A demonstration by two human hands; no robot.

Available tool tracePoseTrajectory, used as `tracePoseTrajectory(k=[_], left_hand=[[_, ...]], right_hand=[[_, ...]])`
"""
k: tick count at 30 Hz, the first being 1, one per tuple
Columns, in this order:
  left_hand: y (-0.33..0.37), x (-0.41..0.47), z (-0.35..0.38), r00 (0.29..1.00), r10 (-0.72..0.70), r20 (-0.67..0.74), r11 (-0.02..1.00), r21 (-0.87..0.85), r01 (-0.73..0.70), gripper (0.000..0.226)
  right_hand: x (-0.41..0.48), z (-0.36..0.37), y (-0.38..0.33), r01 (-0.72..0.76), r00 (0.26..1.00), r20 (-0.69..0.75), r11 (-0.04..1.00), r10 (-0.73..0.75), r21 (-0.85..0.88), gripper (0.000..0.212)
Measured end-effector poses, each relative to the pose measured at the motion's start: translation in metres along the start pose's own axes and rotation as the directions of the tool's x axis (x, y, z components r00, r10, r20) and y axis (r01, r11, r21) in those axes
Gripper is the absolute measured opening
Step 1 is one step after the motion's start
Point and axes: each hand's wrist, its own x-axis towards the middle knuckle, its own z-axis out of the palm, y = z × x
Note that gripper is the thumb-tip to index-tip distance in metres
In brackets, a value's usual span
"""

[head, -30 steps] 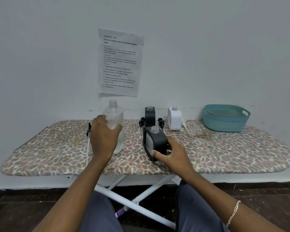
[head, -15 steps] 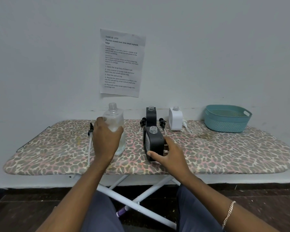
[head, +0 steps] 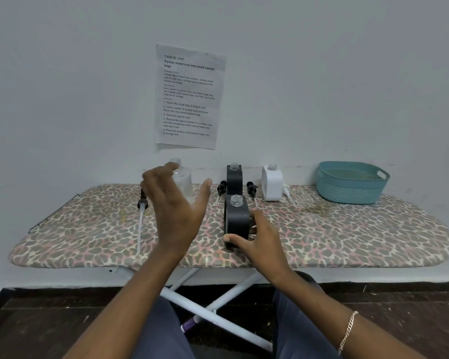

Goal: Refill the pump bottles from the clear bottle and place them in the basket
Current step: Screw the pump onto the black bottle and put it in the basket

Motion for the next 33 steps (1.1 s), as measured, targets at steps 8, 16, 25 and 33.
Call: tracePoseTrajectory(k=[8, 16, 25, 33], left_hand=[[0.004, -0.059, 0.020, 0.845, -0.121, 0.520, 0.946, -0.196, 0.256, 0.055], [-0.005, -0.077, 0.028, 0.725, -0.186, 0.663, 0.924, -0.133, 0.359, 0.077], [-0.013, -0.067, 0.029, 0.709, -0.174, 0.683, 0.927, -0.129, 0.352, 0.080], [-0.026, -0.061, 0.027, 0.690, -0.166, 0.705, 0.918, -0.145, 0.369, 0.071]], right_hand=[[-0.009, 0.007, -0.007, -0.051, 0.999, -0.010, 0.997, 0.052, 0.057, 0.034], [-0.010, 0.010, -0.001, -0.142, 0.990, 0.018, 0.980, 0.141, 0.139, 0.048], [0.019, -0.019, -0.012, -0.128, 0.991, -0.025, 0.988, 0.130, 0.081, 0.031], [0.125, -0.034, -0.078, 0.118, 0.985, -0.113, 0.985, -0.133, -0.125, 0.021]])
